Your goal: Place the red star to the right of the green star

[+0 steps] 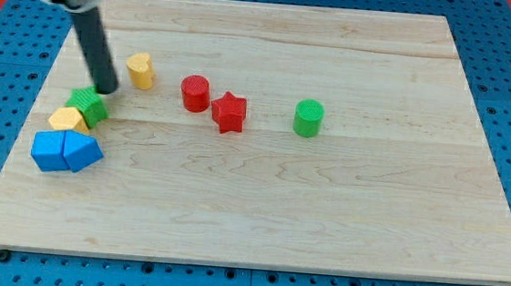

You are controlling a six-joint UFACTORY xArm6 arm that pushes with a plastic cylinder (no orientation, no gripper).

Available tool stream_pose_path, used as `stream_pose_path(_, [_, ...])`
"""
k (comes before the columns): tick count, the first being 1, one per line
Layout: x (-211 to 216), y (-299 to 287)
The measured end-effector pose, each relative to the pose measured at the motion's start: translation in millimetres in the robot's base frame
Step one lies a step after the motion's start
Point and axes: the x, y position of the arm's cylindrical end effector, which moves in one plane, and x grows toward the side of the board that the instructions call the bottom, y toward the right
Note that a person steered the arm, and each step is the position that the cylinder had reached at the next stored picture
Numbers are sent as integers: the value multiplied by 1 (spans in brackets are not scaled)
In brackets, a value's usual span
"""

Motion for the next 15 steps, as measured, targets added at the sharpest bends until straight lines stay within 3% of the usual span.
stream_pose_path(1, [19,-14])
stream_pose_path(3, [35,20])
stream_pose_path(4, [19,64])
stream_pose_path(6, [73,159])
stream_pose_path(7, [64,227])
stream_pose_path(8, [12,186])
stream_pose_path(9, [-10,155])
stream_pose_path(11, [-12,151])
stream_pose_path(13, [30,104])
stream_pose_path(15, [17,116])
